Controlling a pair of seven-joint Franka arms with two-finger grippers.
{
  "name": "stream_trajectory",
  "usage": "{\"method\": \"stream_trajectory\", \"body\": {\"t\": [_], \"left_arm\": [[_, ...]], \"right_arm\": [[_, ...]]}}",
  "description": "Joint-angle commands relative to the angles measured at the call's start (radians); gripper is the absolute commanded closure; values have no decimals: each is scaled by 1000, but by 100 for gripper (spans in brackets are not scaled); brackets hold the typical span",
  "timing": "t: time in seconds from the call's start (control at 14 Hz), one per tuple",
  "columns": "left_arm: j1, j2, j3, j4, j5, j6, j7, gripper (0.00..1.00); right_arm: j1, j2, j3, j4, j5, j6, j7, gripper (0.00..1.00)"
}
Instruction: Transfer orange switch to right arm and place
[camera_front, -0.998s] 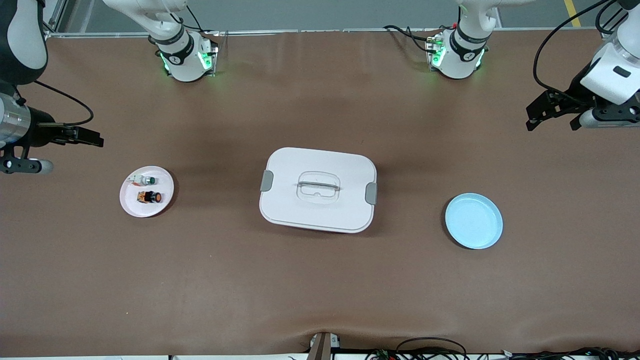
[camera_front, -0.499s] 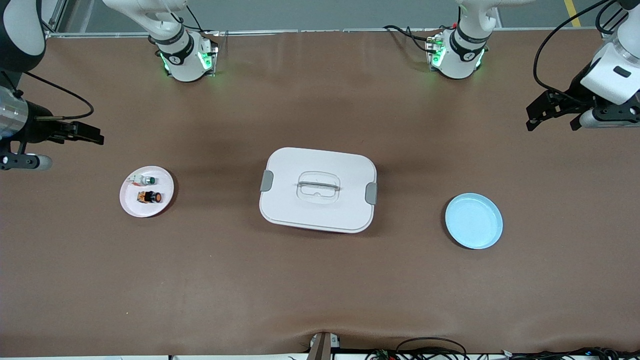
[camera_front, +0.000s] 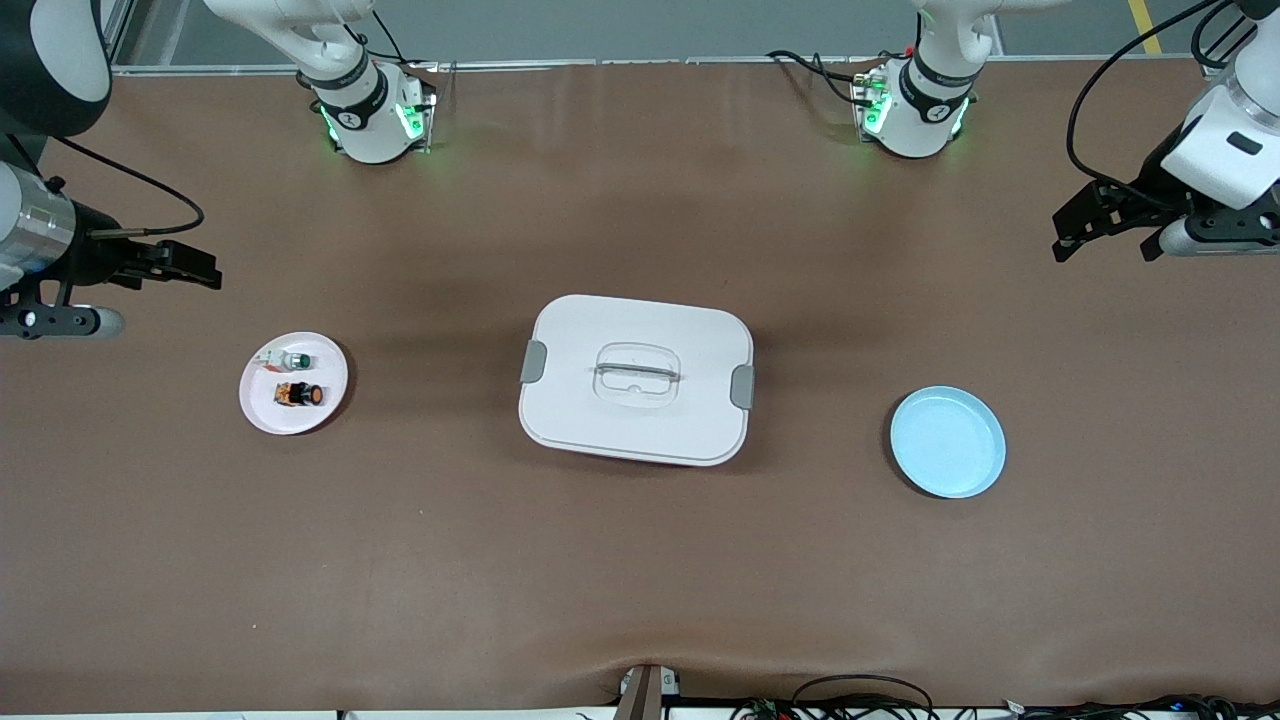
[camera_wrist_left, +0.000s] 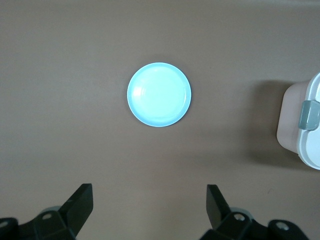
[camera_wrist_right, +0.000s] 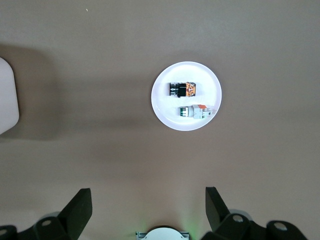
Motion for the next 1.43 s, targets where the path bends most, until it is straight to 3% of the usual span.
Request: {"method": "stream_trajectory", "body": {"t": [0.0,0.21,0.64,1.35], "left_arm": [[6,9,-2,22,-7,-5,11,0],[3,7,-8,23,-7,-5,4,0],[3,9,-11,33,-7,-22,3,0],[1,9,-11,37,-7,-44,12,0]], "right_arm": [[-2,1,-7,38,54,-16,30,0],[-3,2,-7,43,77,-10,128,0],[-8,3,-10,107,74,-28,128,0],[-17,-13,-8,92,57,-36,129,0]]}}
